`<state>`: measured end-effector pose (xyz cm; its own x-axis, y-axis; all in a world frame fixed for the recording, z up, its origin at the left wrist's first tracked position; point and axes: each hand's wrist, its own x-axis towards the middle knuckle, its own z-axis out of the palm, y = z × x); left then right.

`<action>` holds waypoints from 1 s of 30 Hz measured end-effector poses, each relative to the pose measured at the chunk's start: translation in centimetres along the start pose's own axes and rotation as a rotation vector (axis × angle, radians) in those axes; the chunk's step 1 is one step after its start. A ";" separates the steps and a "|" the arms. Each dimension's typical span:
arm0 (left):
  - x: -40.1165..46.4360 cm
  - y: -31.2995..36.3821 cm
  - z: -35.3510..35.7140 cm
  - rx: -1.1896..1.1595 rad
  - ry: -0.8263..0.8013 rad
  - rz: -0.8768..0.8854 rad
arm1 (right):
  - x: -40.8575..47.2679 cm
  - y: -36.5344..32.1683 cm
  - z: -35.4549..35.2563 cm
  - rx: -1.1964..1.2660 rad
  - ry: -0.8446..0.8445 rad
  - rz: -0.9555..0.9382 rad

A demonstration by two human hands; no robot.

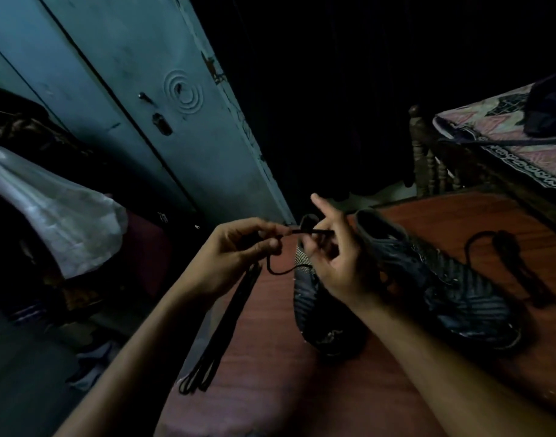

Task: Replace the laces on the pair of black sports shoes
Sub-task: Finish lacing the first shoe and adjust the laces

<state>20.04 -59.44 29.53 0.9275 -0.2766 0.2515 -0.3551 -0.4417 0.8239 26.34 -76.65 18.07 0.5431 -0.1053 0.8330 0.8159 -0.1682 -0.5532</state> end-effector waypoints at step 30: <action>3.4 -13.7 4.1 0.237 0.232 0.078 | 0.4 4.5 -0.6 0.117 -0.199 0.636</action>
<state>27.62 -57.85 17.02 0.8885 -0.1276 0.4409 -0.4184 -0.6200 0.6637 30.13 -78.08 15.94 0.9419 0.0354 0.3340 0.3349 -0.0246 -0.9419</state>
